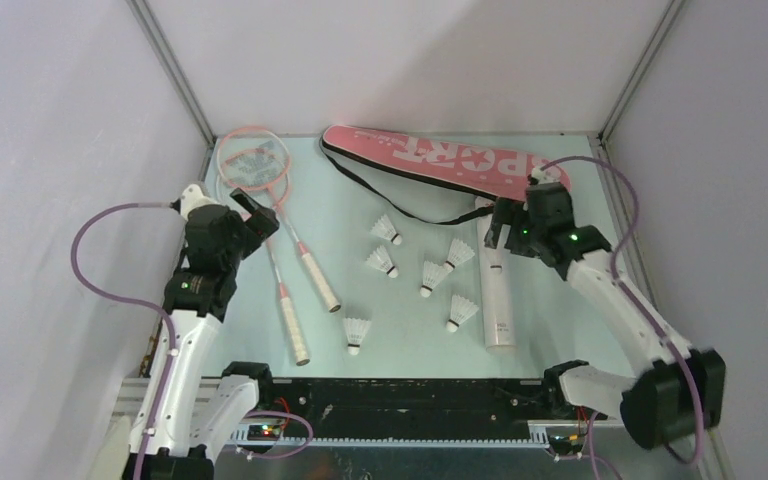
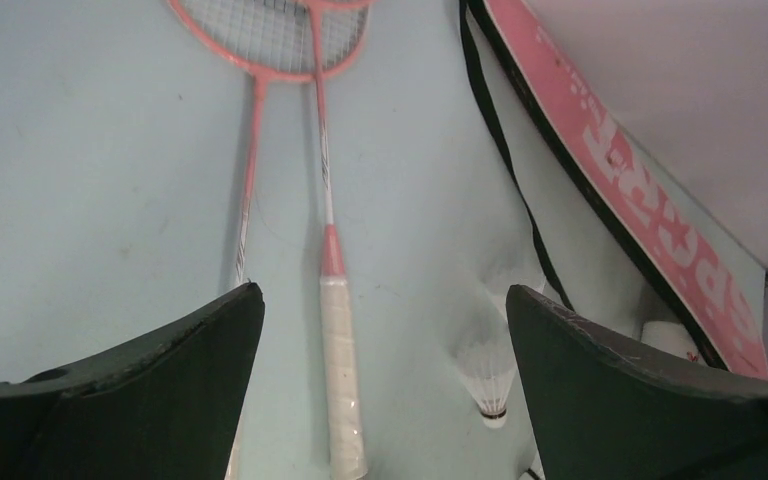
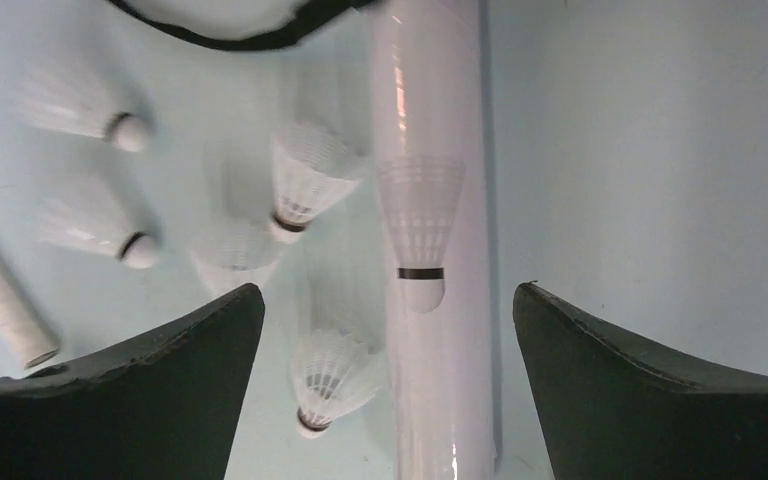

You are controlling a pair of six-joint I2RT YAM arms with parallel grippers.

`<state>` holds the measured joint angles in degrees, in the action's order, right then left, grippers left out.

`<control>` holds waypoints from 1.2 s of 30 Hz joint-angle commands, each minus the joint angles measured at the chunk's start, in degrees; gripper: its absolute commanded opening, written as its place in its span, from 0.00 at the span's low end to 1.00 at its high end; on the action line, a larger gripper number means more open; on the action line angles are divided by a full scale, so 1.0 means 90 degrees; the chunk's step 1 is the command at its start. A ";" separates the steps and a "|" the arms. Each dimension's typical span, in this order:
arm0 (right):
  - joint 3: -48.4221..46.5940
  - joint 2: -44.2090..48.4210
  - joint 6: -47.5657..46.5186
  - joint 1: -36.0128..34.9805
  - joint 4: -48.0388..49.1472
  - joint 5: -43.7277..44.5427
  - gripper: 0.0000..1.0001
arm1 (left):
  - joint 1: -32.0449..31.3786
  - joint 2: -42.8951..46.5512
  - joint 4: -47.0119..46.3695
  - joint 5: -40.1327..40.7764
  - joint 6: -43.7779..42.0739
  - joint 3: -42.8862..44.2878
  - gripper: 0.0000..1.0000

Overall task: Pack up the badminton gear
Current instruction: Open the lid of the shuttle tube.

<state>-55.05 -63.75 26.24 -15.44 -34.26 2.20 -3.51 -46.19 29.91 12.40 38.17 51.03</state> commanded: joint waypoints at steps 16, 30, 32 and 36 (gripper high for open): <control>0.0042 -0.3412 0.0737 -0.0491 0.1183 0.1369 0.83 | -0.0010 -0.0209 -0.0201 -0.1043 0.0120 -0.0601 0.98; -0.0180 -0.1001 0.1047 0.0762 -0.1524 -0.2666 0.58 | -0.0010 -0.0156 -0.0206 -0.1309 0.0156 -0.0466 0.98; -0.0187 -0.0588 0.1044 0.1210 -0.1910 -0.3450 0.56 | -0.0002 -0.0176 -0.0241 -0.1327 0.0183 -0.0440 0.98; -0.0483 -0.0026 0.0854 0.1527 -0.2836 -0.4188 0.55 | -0.0004 -0.0225 -0.0317 -0.1500 0.0206 -0.0396 0.98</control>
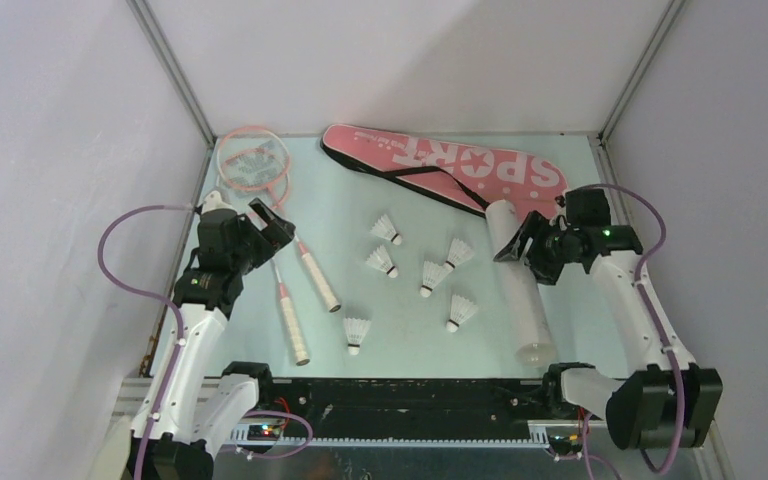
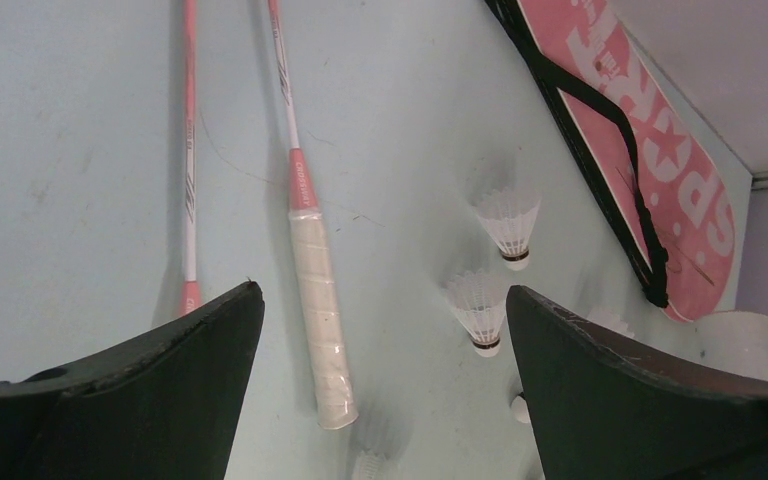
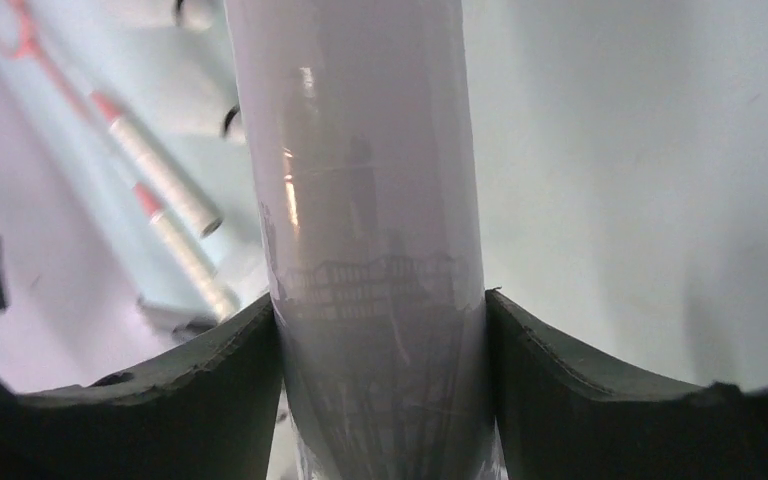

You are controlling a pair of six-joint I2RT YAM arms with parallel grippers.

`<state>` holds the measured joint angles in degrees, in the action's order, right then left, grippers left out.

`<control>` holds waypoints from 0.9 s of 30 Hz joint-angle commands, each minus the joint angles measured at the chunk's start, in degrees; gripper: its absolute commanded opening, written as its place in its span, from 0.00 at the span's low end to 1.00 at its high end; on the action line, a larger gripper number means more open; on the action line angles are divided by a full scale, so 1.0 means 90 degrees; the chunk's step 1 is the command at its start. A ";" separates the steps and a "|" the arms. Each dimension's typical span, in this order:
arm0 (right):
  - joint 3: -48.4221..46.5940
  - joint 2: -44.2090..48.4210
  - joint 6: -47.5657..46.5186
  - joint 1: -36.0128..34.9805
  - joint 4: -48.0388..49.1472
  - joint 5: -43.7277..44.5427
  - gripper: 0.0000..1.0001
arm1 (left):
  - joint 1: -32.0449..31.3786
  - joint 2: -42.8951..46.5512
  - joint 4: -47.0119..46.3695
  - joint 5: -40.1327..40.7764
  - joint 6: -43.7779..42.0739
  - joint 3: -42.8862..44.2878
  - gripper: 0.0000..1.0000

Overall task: Pack up the badminton gear
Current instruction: Open the lid of the shuttle tube.

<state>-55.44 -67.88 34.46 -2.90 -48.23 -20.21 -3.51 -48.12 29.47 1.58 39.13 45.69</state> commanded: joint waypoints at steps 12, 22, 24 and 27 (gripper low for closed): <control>-0.0725 0.1639 -0.0856 -0.0022 -0.1111 -0.3259 0.55 | -0.0006 -0.0430 -0.0757 -0.0984 0.0137 0.0288 0.98; -0.0623 0.2146 -0.1970 -0.1968 0.1981 -0.2996 0.50 | -0.0066 -0.0315 -0.2058 -0.2805 0.0073 -0.0173 0.98; -0.0519 0.2191 -0.2055 -0.2300 0.2866 -0.2195 0.48 | -0.0105 -0.0234 -0.2486 -0.3319 0.0146 -0.0299 0.98; -0.0376 0.2165 -0.2132 -0.2871 0.3632 -0.0508 0.49 | -0.0204 -0.0088 -0.3076 -0.3693 0.0209 -0.0434 0.98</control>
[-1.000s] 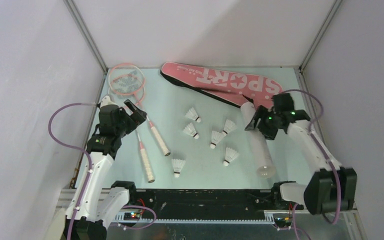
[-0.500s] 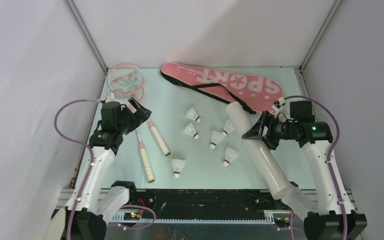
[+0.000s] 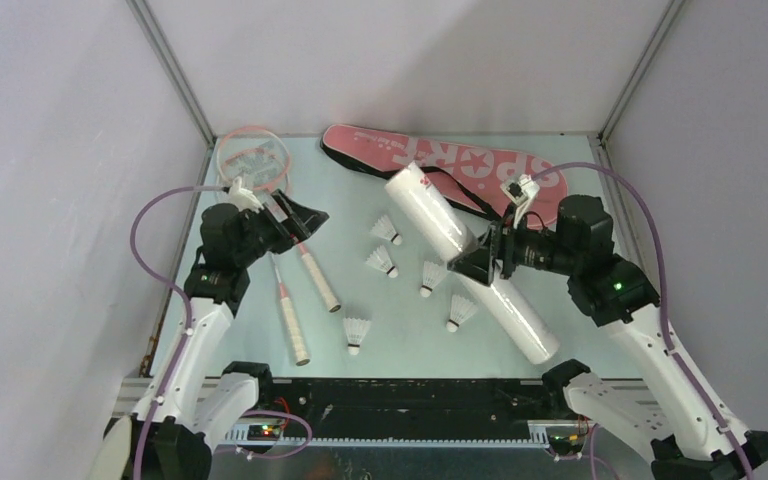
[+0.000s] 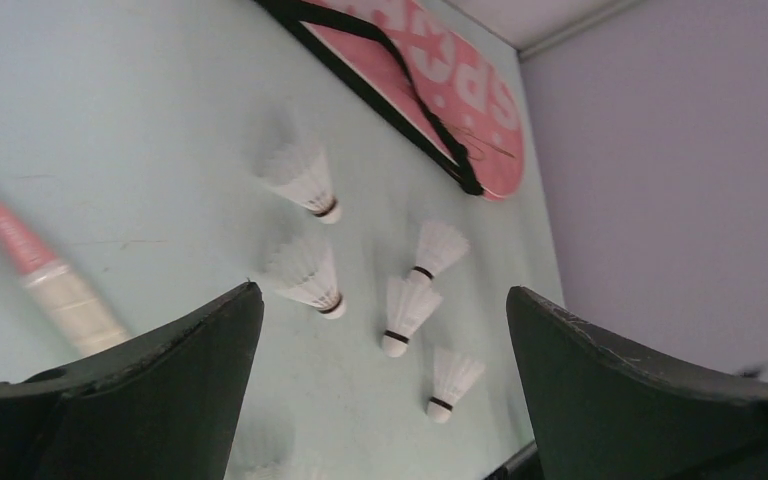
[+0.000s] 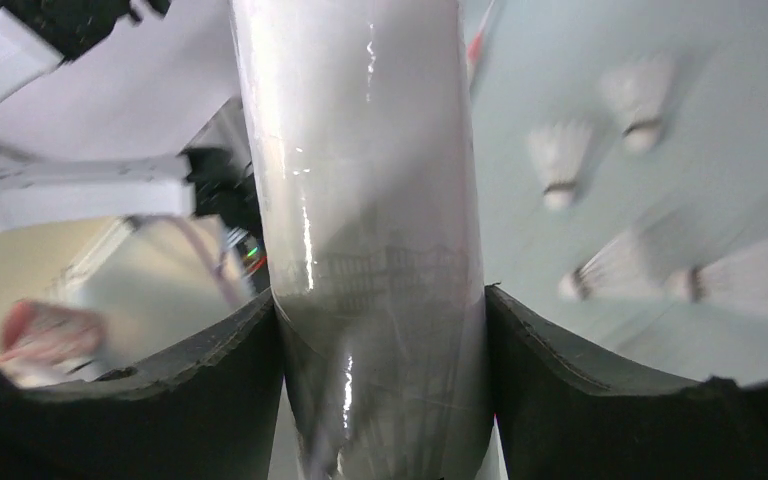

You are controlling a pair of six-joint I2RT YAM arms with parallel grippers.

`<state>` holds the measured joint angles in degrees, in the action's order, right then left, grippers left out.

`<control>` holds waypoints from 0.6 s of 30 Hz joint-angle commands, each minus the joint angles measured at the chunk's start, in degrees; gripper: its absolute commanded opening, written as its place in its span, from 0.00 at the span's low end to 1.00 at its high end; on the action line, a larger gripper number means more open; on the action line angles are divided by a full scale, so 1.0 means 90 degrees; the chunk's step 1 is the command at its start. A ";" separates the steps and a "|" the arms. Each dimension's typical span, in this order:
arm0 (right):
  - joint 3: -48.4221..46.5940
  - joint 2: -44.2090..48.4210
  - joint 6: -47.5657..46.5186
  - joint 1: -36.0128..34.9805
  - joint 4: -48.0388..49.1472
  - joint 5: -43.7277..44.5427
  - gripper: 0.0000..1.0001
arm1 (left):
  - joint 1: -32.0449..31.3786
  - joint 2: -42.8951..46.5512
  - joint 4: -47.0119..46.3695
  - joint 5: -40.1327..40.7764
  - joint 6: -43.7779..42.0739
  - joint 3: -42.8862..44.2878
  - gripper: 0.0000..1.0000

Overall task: Pack up the badminton gear
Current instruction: Open the lid of the shuttle tube.

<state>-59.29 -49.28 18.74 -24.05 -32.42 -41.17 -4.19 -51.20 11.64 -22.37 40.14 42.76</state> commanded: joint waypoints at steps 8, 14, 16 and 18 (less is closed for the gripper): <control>0.0504 -0.0385 -0.1420 -0.2731 0.4484 0.8900 0.47 | -0.0452 0.0618 -0.1554 -0.1214 0.0025 -0.0144 0.98; -0.0297 -0.1653 -0.2360 -0.3859 0.5724 1.3096 0.45 | -0.0852 0.0655 -0.1571 -0.1238 -0.0214 -0.0040 0.98; -0.0314 -0.1964 -0.3376 -0.3991 0.6969 1.3518 0.45 | -0.1014 0.0625 -0.1592 -0.1299 -0.0332 0.0020 0.98; -0.0317 -0.2195 -0.4367 -0.4093 0.8479 1.3629 0.44 | -0.1160 0.0566 -0.1595 -0.1340 -0.0459 0.0097 0.98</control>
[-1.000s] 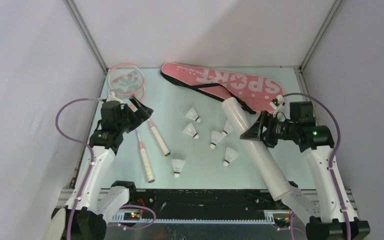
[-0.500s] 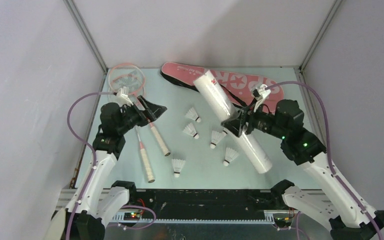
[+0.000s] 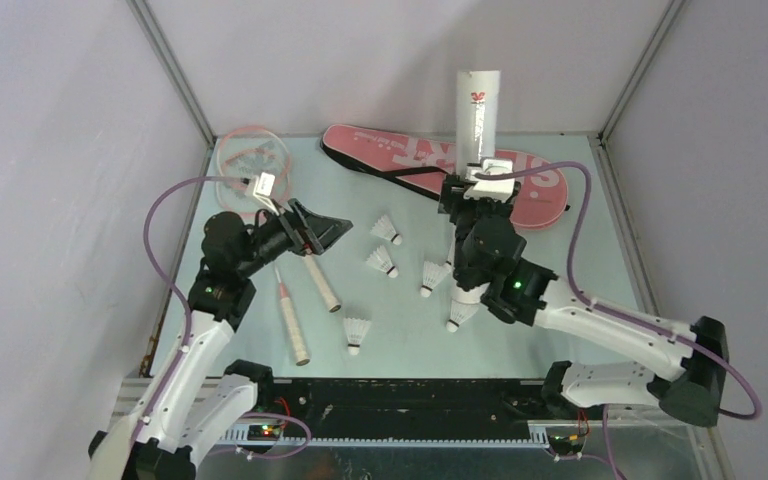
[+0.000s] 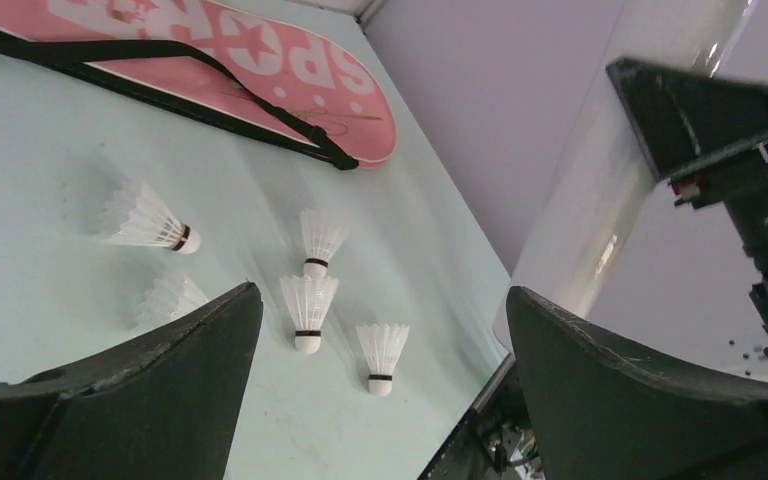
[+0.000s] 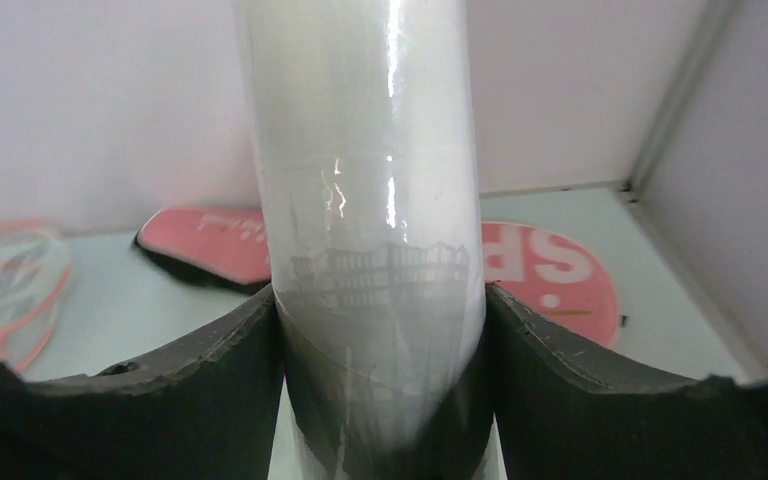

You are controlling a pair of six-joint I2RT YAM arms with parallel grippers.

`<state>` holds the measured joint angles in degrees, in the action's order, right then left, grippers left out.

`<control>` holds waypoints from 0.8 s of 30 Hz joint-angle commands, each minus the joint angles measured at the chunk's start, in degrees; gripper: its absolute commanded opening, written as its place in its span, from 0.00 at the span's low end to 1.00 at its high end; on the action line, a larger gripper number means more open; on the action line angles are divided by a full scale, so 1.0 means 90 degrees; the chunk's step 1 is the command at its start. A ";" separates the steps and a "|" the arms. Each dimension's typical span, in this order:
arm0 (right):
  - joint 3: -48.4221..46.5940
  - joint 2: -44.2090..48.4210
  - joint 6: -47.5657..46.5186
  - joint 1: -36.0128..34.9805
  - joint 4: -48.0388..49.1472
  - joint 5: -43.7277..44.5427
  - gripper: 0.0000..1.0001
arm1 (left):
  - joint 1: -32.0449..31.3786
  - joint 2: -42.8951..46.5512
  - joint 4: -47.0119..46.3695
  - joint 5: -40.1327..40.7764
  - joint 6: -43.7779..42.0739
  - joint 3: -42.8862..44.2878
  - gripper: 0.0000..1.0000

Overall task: Pack up the badminton gear
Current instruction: Open the lid of the shuttle tube.

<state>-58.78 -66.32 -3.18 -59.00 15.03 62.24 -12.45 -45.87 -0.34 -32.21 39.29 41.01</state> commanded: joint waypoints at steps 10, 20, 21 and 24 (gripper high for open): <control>-0.0373 0.0335 0.0880 -0.0359 -0.0106 -0.0097 0.46 | -0.0582 -0.0536 -0.0530 -0.0555 -0.0605 0.0691 0.98; 0.0741 0.1160 0.0810 0.0221 -0.0080 -0.3971 0.46 | -0.0635 -0.0812 -0.1275 -0.0865 -0.0579 0.1128 0.98; 0.0755 0.1117 0.0723 0.0190 -0.0030 -0.3970 0.46 | -0.0645 -0.0851 -0.1351 -0.0926 -0.0460 0.1266 0.98; 0.0769 0.1002 0.0574 0.0134 0.0061 -0.3853 0.46 | -0.0765 -0.1083 -0.1720 -0.0983 -0.0155 0.1654 0.98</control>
<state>-51.96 -56.36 5.13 -57.10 11.27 31.05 -17.93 -54.08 -8.29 -38.50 35.00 50.17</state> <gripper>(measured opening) 0.673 0.985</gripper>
